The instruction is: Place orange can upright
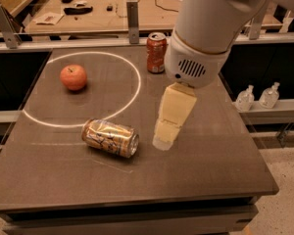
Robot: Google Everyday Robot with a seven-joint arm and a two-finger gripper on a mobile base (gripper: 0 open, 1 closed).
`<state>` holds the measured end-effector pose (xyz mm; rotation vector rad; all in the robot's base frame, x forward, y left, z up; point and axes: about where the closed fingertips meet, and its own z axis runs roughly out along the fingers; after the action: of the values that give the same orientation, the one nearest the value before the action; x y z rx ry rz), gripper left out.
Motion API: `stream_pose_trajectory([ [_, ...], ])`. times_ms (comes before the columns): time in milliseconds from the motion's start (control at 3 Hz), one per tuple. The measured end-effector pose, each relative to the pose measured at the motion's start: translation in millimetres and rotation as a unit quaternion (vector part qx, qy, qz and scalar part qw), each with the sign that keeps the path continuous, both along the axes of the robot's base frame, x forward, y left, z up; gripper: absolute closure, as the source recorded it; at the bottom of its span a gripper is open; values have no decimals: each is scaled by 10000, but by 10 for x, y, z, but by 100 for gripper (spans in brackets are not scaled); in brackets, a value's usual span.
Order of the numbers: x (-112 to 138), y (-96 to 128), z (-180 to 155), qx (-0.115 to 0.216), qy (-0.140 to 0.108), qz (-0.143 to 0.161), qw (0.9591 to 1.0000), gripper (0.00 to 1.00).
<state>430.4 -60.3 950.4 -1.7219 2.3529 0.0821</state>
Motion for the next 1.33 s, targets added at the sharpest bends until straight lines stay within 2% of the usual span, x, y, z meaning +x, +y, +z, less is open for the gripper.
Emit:
stream_pose_trajectory([
  [333,-122,383,-60,285,126,315,9990,0],
  [667,-174,701,-115,299,111,439,9985,0],
  [1333,-145,1033,-209,86,89,251,9996,0],
])
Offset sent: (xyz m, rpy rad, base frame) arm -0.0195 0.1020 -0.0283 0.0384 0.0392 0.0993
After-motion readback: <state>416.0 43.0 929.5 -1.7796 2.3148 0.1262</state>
